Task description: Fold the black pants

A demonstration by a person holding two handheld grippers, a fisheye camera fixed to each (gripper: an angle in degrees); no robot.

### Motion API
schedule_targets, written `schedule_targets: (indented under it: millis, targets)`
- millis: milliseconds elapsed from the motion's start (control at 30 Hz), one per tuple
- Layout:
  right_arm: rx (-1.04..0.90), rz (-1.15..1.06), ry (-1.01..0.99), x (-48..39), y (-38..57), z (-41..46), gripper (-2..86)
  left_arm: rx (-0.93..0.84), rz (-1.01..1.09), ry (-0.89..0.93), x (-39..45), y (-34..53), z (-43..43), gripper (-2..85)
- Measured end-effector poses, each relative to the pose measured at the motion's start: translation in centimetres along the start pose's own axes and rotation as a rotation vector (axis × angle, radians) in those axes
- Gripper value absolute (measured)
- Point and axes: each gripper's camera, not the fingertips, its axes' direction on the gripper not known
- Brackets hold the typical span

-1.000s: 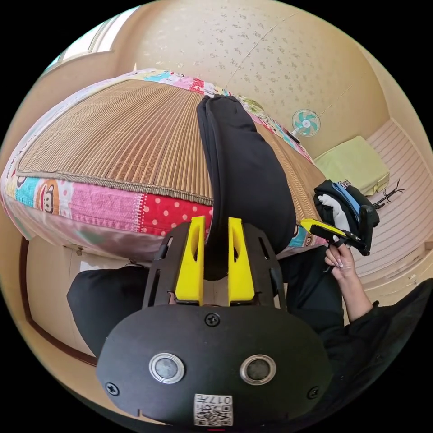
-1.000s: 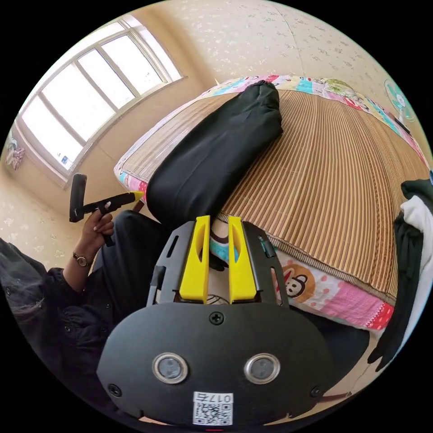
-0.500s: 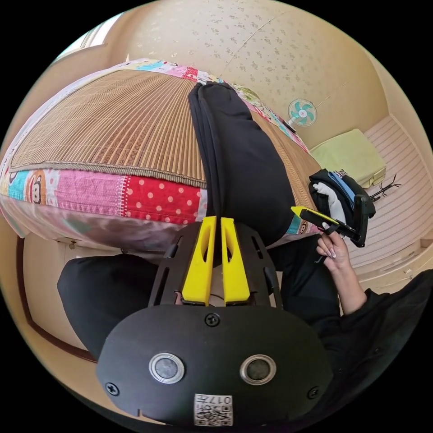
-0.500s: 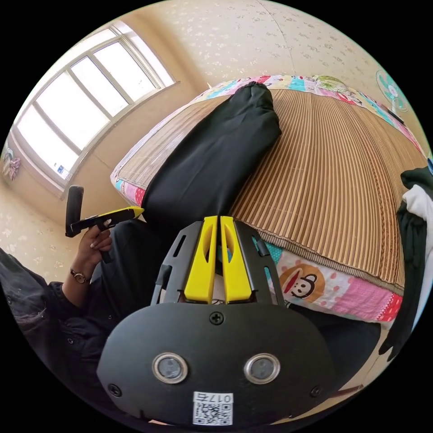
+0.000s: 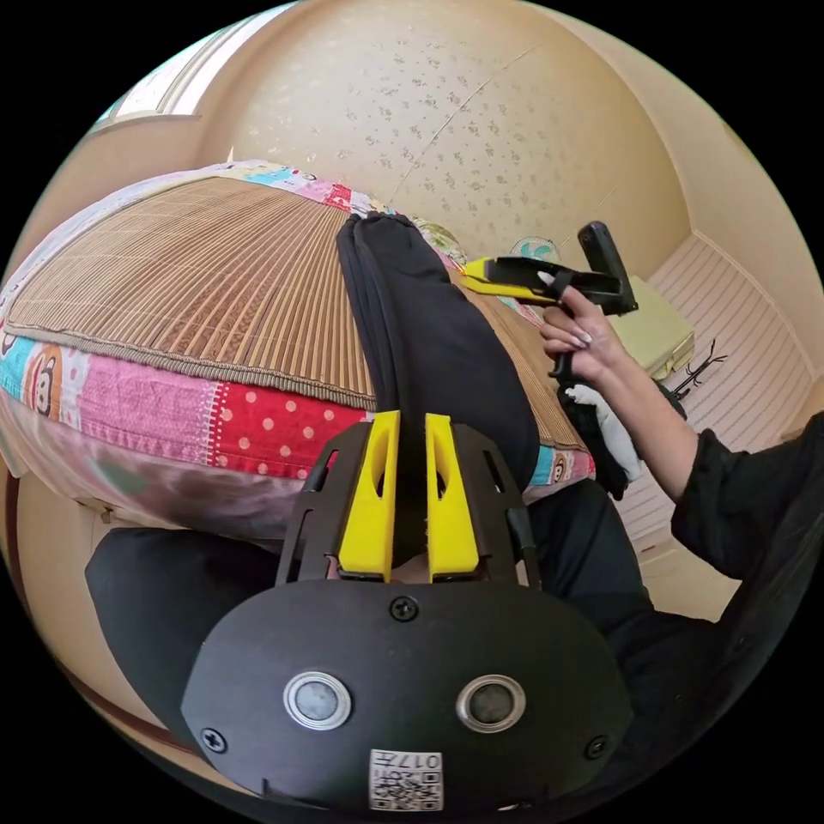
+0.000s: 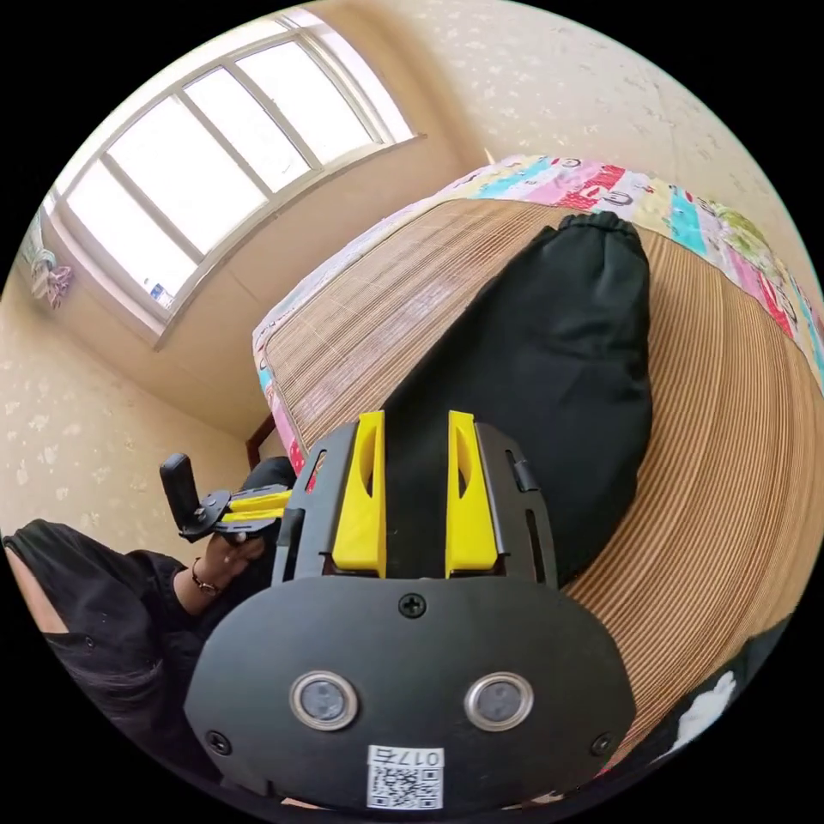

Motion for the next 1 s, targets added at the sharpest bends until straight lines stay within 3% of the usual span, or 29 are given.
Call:
schedule_targets:
  millis: [233, 300, 400, 600, 667, 767, 1000]
  targets:
    - [0.005, 0.352, 0.125, 9.7, -13.9, 7.2, 12.1, -0.047, 0.023, 0.067, -1.8, -1.0, 0.2, 5.8]
    - [-0.022, 0.427, 0.162, 11.5, -14.5, 8.9, 10.5, -0.06, 0.043, 0.043, -1.8, -1.3, 0.4, 5.6]
    - [0.113, 0.473, 0.105, 12.1, -13.3, 8.6, 5.8, -0.077, 0.067, 0.016, -1.9, -1.8, 0.6, 2.6]
    - [0.26, 0.295, 0.114, 9.5, -12.1, 6.7, 3.6, -0.092, 0.007, 0.151, -4.5, -2.2, 0.2, 0.3]
    - [0.236, 0.278, 0.037, 10.4, -12.3, 7.2, 3.6, -0.108, -0.002, 0.164, -5.1, -2.4, 0.2, 0.2]
    - [0.01, 0.19, -0.054, 12.3, -13.1, 9.9, 4.4, -0.115, 0.009, 0.142, -5.2, -2.6, 0.2, 0.6]
    - [0.047, -0.056, -0.15, 7.5, -4.4, 1.4, 8.6, -0.001, -0.045, 0.087, -6.1, -2.5, -1.2, 7.9]
